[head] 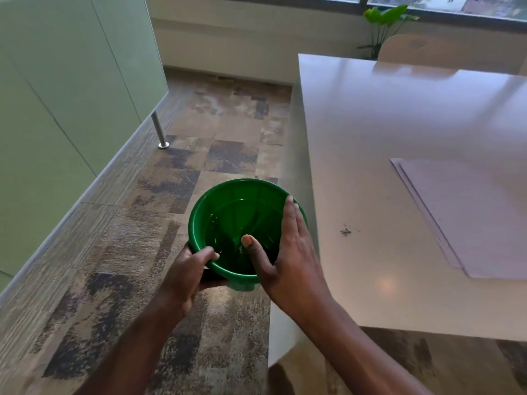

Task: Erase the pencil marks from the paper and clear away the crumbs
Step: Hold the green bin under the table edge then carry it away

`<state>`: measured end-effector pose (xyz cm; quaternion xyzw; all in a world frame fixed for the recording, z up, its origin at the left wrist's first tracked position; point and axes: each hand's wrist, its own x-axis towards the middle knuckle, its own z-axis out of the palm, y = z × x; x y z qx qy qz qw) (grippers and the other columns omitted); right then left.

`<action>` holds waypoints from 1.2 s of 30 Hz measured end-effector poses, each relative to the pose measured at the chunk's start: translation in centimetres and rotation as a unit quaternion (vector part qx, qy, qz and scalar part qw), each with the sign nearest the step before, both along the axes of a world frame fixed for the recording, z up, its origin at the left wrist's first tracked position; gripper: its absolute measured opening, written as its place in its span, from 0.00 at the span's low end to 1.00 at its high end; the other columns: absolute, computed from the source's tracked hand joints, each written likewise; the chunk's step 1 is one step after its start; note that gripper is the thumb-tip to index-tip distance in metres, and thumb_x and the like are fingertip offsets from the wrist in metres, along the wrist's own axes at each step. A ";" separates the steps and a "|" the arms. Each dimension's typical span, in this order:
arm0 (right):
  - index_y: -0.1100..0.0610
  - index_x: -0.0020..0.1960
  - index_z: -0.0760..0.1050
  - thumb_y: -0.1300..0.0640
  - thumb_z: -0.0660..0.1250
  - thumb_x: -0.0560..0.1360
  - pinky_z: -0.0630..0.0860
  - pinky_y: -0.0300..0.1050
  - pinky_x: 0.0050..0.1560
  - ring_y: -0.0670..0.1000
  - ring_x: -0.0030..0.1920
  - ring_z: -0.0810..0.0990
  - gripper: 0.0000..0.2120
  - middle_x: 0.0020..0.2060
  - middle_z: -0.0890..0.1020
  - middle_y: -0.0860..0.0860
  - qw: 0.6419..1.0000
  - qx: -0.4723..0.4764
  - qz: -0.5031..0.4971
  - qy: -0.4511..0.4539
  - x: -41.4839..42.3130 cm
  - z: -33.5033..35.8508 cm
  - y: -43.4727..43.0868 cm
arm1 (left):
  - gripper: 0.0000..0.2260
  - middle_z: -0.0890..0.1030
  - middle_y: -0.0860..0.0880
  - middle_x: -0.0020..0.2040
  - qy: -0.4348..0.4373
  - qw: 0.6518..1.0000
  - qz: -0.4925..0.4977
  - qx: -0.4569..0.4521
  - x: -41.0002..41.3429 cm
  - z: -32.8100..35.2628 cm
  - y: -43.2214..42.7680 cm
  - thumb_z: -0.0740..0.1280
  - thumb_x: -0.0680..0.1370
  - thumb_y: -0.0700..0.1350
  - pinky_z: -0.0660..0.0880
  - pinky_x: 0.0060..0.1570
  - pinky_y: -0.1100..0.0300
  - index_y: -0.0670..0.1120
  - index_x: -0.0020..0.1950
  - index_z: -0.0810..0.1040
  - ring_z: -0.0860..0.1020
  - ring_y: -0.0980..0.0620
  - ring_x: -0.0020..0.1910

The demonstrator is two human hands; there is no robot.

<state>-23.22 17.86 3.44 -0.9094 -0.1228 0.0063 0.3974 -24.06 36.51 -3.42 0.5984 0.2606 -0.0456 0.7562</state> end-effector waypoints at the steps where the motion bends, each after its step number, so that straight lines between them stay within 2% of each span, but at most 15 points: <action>1: 0.47 0.82 0.37 0.29 0.57 0.76 0.60 0.57 0.79 0.52 0.81 0.51 0.47 0.82 0.50 0.50 1.000 0.005 0.005 -0.006 0.4 0.3 -1.1 | 0.11 0.81 0.37 0.57 0.001 1.000 -0.003 -0.002 0.0 0.3 -0.6 0.62 0.81 0.35 0.83 0.39 0.48 0.47 0.60 0.75 0.83 0.37 0.53; 3: 0.48 0.83 0.41 0.30 0.59 0.77 0.63 0.56 0.77 0.52 0.80 0.57 0.45 0.82 0.55 0.50 1.000 0.009 0.012 -0.021 1.2 1.1 -2.9 | 0.11 0.80 0.36 0.57 0.003 1.000 -0.004 -0.007 0.0 0.5 -1.1 0.62 0.81 0.35 0.84 0.38 0.49 0.46 0.61 0.75 0.83 0.36 0.53; 7: 0.51 0.83 0.46 0.34 0.61 0.77 0.58 0.45 0.73 0.50 0.80 0.57 0.44 0.82 0.55 0.50 0.999 -0.008 -0.011 -0.045 3.0 1.9 -7.8 | 0.13 0.79 0.37 0.54 0.009 1.000 0.013 -0.010 0.1 0.8 -1.8 0.62 0.81 0.34 0.84 0.35 0.50 0.42 0.65 0.72 0.82 0.38 0.48; 10: 0.51 0.83 0.46 0.33 0.60 0.76 0.59 0.46 0.73 0.53 0.80 0.58 0.44 0.82 0.55 0.51 0.998 -0.023 -0.042 -0.029 4.0 1.1 -11.1 | 0.14 0.79 0.37 0.54 0.014 1.000 0.021 -0.003 0.2 0.7 -2.0 0.62 0.81 0.34 0.85 0.35 0.49 0.41 0.67 0.71 0.82 0.38 0.48; 14: 0.51 0.83 0.45 0.32 0.61 0.75 0.62 0.55 0.75 0.55 0.80 0.58 0.46 0.82 0.54 0.50 0.996 -0.052 -0.066 0.007 4.6 -0.5 -13.8 | 0.14 0.79 0.38 0.53 0.014 0.999 0.028 0.014 0.3 0.6 -2.5 0.61 0.81 0.34 0.84 0.33 0.50 0.43 0.66 0.72 0.82 0.39 0.48; 18: 0.54 0.83 0.44 0.32 0.62 0.75 0.54 0.46 0.76 0.53 0.81 0.53 0.48 0.82 0.51 0.51 0.994 -0.093 -0.054 0.004 4.8 -1.5 -15.1 | 0.16 0.78 0.38 0.54 0.024 0.998 0.035 0.035 0.5 0.3 -2.7 0.61 0.81 0.34 0.85 0.35 0.48 0.43 0.68 0.71 0.81 0.38 0.49; 21: 0.56 0.83 0.42 0.27 0.56 0.73 0.49 0.50 0.81 0.52 0.82 0.48 0.51 0.83 0.48 0.53 0.989 -0.141 -0.048 0.007 5.0 -2.0 -15.6 | 0.15 0.77 0.39 0.52 0.032 0.998 0.036 0.044 0.4 0.1 -2.8 0.61 0.81 0.34 0.84 0.34 0.49 0.41 0.67 0.71 0.81 0.38 0.48; 25: 0.58 0.82 0.37 0.18 0.42 0.69 0.41 0.50 0.81 0.52 0.81 0.38 0.57 0.82 0.41 0.55 0.973 -0.223 -0.048 0.018 4.9 -2.8 -15.9 | 0.12 0.77 0.37 0.53 0.036 0.998 0.029 0.049 -0.2 0.6 -2.8 0.61 0.82 0.33 0.84 0.32 0.51 0.43 0.63 0.72 0.80 0.37 0.49; 29: 0.60 0.81 0.34 0.20 0.42 0.71 0.36 0.50 0.80 0.55 0.80 0.34 0.56 0.81 0.37 0.59 0.962 -0.268 -0.045 0.025 4.5 -2.6 -15.1 | 0.08 0.75 0.37 0.50 0.038 0.997 0.020 0.058 -0.7 1.4 -2.5 0.61 0.82 0.33 0.84 0.32 0.51 0.43 0.58 0.73 0.80 0.39 0.46; 36: 0.64 0.79 0.32 0.20 0.37 0.71 0.36 0.55 0.80 0.59 0.80 0.32 0.57 0.79 0.35 0.64 0.950 -0.302 -0.069 0.040 4.4 -2.7 -12.8 | 0.08 0.77 0.38 0.47 0.049 0.996 -0.015 0.080 -0.6 3.1 -1.7 0.61 0.82 0.34 0.85 0.34 0.49 0.41 0.59 0.73 0.80 0.39 0.43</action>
